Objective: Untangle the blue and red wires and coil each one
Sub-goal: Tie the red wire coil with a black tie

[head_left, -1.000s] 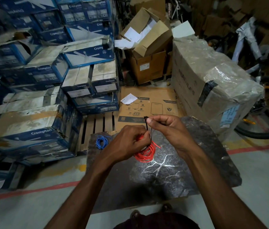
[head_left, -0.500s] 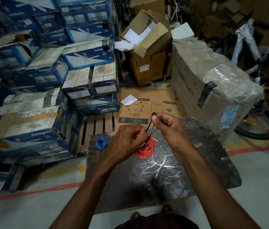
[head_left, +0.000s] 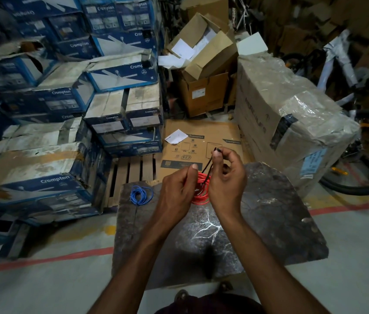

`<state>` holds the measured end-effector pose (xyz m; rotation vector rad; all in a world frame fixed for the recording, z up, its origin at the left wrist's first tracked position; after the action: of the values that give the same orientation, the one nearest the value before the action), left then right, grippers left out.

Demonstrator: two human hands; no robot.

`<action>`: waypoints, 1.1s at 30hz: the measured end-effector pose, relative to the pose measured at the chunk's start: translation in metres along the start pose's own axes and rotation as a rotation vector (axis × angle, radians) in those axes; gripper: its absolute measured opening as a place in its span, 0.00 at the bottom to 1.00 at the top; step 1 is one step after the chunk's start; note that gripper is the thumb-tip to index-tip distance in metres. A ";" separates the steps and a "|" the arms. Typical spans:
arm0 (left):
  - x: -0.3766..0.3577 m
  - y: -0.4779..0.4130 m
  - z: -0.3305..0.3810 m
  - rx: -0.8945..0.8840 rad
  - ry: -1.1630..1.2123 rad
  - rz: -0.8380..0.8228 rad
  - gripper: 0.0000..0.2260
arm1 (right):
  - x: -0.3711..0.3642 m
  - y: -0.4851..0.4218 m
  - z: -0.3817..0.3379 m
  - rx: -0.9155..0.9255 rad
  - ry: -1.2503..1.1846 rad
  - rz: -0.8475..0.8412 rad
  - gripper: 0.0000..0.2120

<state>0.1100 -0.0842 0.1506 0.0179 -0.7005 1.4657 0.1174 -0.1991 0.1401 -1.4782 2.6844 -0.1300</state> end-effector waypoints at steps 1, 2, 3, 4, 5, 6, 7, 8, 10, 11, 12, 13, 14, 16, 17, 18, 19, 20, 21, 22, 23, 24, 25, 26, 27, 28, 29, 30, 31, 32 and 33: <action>-0.001 0.001 0.000 0.006 0.028 0.021 0.23 | -0.002 -0.001 0.000 0.015 0.008 0.011 0.06; -0.003 0.003 0.000 0.017 0.055 0.044 0.24 | -0.003 -0.002 0.000 0.022 0.015 0.016 0.06; -0.005 0.005 0.001 0.040 0.085 0.067 0.24 | -0.004 -0.004 0.000 0.035 0.026 0.020 0.07; -0.007 0.006 0.002 0.074 0.120 0.089 0.24 | -0.005 -0.005 -0.001 0.059 0.035 0.026 0.08; -0.009 0.008 0.005 0.118 0.156 0.109 0.23 | -0.006 -0.006 -0.003 0.091 0.038 0.032 0.07; -0.011 0.009 0.009 0.164 0.192 0.126 0.22 | -0.008 -0.006 -0.004 0.119 0.040 0.039 0.06; -0.012 0.008 0.013 0.204 0.225 0.139 0.21 | -0.009 -0.007 -0.006 0.140 0.044 0.050 0.05; -0.013 0.008 0.017 0.245 0.249 0.146 0.19 | -0.009 -0.007 -0.007 0.151 0.049 0.063 0.04; -0.013 0.005 0.021 0.359 0.288 0.168 0.14 | -0.009 -0.008 -0.008 0.155 0.053 0.082 0.03; -0.012 0.002 0.022 0.423 0.318 0.177 0.11 | -0.009 -0.008 -0.008 0.157 0.053 0.085 0.03; -0.011 0.000 0.023 0.469 0.351 0.182 0.09 | -0.008 -0.007 -0.007 0.161 0.051 0.081 0.03; -0.010 -0.002 0.022 0.481 0.380 0.186 0.09 | -0.009 -0.007 -0.007 0.169 0.049 0.072 0.04; -0.010 -0.004 0.023 0.483 0.413 0.189 0.10 | -0.010 -0.007 -0.006 0.175 0.046 0.060 0.04; -0.010 -0.006 0.024 0.510 0.481 0.201 0.12 | -0.012 -0.006 -0.008 0.182 0.029 0.047 0.05; -0.010 -0.007 0.025 0.529 0.512 0.209 0.13 | -0.013 -0.007 -0.010 0.185 0.019 0.047 0.07; -0.009 -0.006 0.025 0.551 0.545 0.214 0.13 | -0.013 -0.007 -0.011 0.192 0.017 0.047 0.10; -0.008 -0.006 0.025 0.566 0.574 0.214 0.13 | -0.013 -0.006 -0.011 0.200 0.018 0.049 0.11; -0.008 -0.006 0.026 0.581 0.605 0.201 0.14 | -0.013 -0.006 -0.011 0.208 0.017 0.048 0.10; -0.008 -0.005 0.024 0.588 0.628 0.180 0.16 | -0.012 -0.005 -0.010 0.215 0.014 0.044 0.08; -0.007 -0.005 0.024 0.603 0.651 0.158 0.18 | -0.012 -0.005 -0.009 0.223 0.009 0.040 0.06; -0.007 -0.005 0.023 0.618 0.663 0.144 0.19 | -0.012 -0.005 -0.008 0.236 0.006 0.037 0.05; -0.006 -0.006 0.023 0.636 0.678 0.141 0.20 | -0.012 -0.004 -0.007 0.251 0.007 0.035 0.05; -0.006 -0.006 0.023 0.646 0.686 0.146 0.20 | -0.013 -0.004 -0.006 0.265 0.010 0.035 0.05; -0.007 -0.007 0.022 0.656 0.697 0.146 0.20 | -0.013 -0.004 -0.007 0.278 0.015 0.037 0.05; -0.007 -0.008 0.023 0.657 0.705 0.147 0.19 | -0.014 -0.004 -0.007 0.286 0.025 0.041 0.05; -0.007 -0.008 0.024 0.660 0.714 0.153 0.18 | -0.014 -0.004 -0.007 0.290 0.035 0.044 0.05; -0.007 -0.009 0.024 0.658 0.729 0.156 0.17 | -0.014 -0.004 -0.007 0.294 0.043 0.046 0.06; -0.007 -0.009 0.023 0.658 0.751 0.157 0.15 | -0.014 -0.004 -0.007 0.298 0.046 0.042 0.06; -0.006 -0.009 0.022 0.654 0.774 0.159 0.13 | -0.014 -0.004 -0.007 0.300 0.046 0.034 0.07; -0.006 -0.009 0.022 0.656 0.799 0.161 0.11 | -0.014 -0.004 -0.007 0.297 0.045 0.024 0.07; -0.006 -0.009 0.022 0.656 0.811 0.157 0.10 | -0.014 -0.005 -0.007 0.294 0.048 0.013 0.07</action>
<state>0.1090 -0.0997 0.1693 -0.1235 0.4516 1.6231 0.1279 -0.1895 0.1482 -1.3821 2.5702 -0.5395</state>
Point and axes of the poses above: each hand's wrist, its own y-axis away from the middle knuckle, its own x-axis out of the back of the hand, z = x × y, the point moved 1 cm from there along -y, towards the middle knuckle, and after that the axes turned 7 degrees about -x, right-handed, at the moved point
